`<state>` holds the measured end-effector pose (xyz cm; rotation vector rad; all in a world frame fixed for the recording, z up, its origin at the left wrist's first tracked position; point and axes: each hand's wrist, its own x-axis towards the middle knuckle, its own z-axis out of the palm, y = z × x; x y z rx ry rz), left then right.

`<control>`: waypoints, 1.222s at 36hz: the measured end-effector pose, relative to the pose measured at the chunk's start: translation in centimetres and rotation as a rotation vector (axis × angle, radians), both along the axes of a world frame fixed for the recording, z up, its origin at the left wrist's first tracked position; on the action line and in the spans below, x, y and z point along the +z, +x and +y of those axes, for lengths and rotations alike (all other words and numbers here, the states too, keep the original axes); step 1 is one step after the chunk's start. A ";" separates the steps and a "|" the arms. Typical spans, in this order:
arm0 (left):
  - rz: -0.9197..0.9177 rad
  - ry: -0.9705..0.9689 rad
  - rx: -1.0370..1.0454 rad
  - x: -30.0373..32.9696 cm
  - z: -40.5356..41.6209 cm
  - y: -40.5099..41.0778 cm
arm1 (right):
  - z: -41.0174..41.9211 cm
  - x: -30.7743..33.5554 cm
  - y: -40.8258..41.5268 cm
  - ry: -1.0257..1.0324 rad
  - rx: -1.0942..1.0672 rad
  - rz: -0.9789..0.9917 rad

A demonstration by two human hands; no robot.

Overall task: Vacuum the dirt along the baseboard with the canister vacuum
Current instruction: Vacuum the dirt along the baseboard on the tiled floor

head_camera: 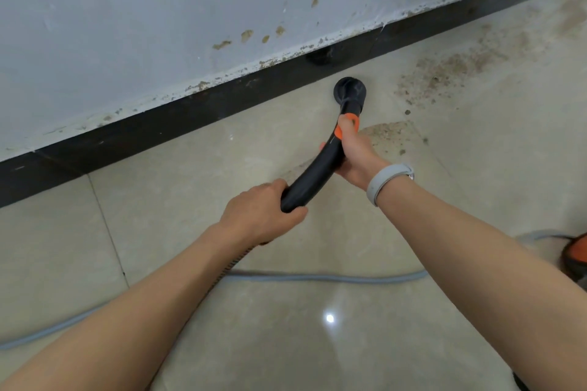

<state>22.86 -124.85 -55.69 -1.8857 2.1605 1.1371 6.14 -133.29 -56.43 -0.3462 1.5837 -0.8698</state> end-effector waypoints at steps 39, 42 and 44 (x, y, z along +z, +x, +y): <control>0.270 0.397 0.231 1.1 13.8 9.1 | 13.1 0.6 10.3 0.132 0.215 -0.116; 0.255 0.368 0.272 1.2 14.4 9.7 | 12.8 0.2 11.3 0.140 0.268 -0.076; 0.266 0.369 0.293 1.1 15.0 10.4 | 13.2 -0.1 12.1 0.161 0.324 -0.057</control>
